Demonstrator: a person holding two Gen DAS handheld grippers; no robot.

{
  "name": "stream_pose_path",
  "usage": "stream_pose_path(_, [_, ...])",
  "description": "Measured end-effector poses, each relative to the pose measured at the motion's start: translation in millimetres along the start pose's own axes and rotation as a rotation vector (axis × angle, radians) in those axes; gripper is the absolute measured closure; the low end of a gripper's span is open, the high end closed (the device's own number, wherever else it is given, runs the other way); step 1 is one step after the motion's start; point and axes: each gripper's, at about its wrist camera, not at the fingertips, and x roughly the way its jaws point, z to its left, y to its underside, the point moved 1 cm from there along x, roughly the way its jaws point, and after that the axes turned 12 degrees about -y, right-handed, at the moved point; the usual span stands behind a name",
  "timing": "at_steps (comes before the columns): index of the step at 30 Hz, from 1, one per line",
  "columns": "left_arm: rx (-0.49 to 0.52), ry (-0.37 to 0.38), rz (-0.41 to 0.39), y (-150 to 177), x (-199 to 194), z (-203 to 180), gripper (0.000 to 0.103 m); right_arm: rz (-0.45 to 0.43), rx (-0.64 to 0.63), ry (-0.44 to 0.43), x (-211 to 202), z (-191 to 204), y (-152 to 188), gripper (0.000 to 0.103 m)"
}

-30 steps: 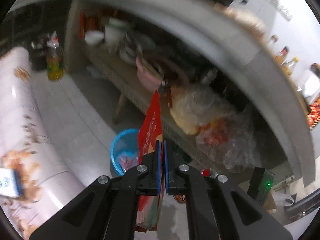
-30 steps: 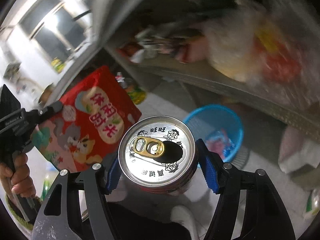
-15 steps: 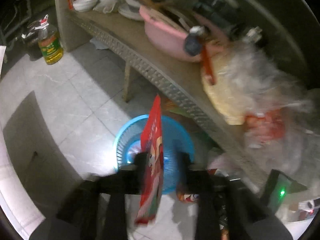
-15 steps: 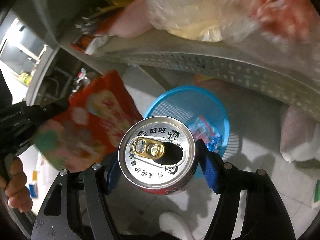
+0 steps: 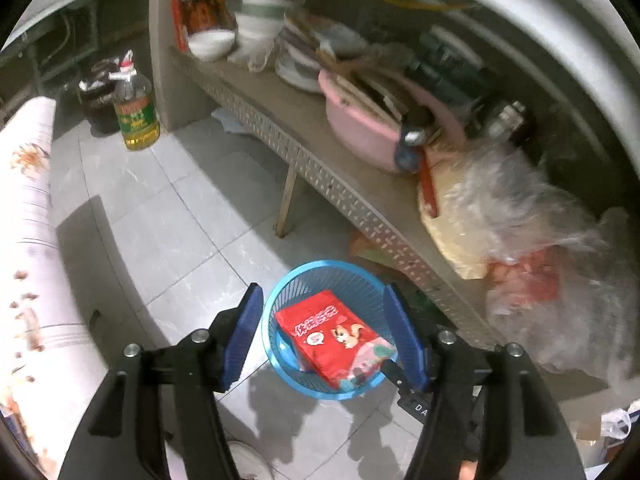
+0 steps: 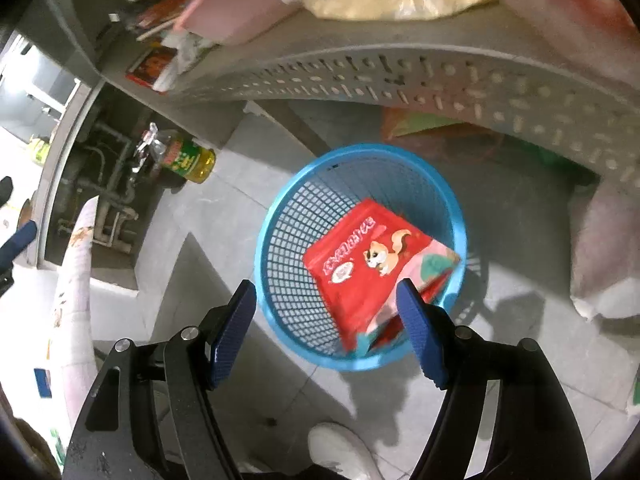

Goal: Collect trash
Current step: 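Bring both tools back toward the table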

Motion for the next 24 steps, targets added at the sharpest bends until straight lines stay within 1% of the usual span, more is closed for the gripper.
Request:
stream_pose_path(3, [0.017, 0.001, -0.044, 11, -31, 7, 0.038, -0.015, -0.036, -0.002, -18, 12, 9, 0.033])
stream_pose_path(6, [0.013, 0.023, -0.074, 27, -67, 20, 0.036, -0.023, -0.064, -0.014, -34, 27, 20, 0.033])
stream_pose_path(8, [-0.002, 0.047, -0.099, 42, -94, 33, 0.034, -0.019, -0.085, -0.021, -44, 37, 27, 0.033])
stream_pose_path(11, [-0.006, 0.052, -0.156, 67, -131, 50, 0.03, -0.014, -0.138, -0.051, -62, 60, 43, 0.03])
stream_pose_path(12, [-0.006, 0.044, -0.178, 78, -145, 59, 0.029, -0.013, -0.149, -0.059, -66, 64, 46, 0.029])
stream_pose_path(15, [-0.001, 0.024, -0.221, 105, -172, 78, 0.027, 0.002, -0.205, -0.103, -78, 89, 58, 0.028])
stream_pose_path(18, [-0.026, -0.008, -0.26, 137, -199, 109, 0.026, 0.023, -0.275, -0.156, -86, 122, 69, 0.027])
stream_pose_path(19, [-0.05, -0.025, -0.271, 150, -210, 125, 0.026, 0.027, -0.291, -0.168, -87, 130, 72, 0.026])
stream_pose_path(21, [-0.108, -0.063, -0.295, 172, -226, 155, 0.025, 0.048, -0.341, -0.219, -89, 156, 80, 0.026])
stream_pose_path(24, [-0.194, -0.117, -0.319, 201, -245, 193, 0.025, 0.098, -0.376, -0.303, -84, 190, 92, 0.026])
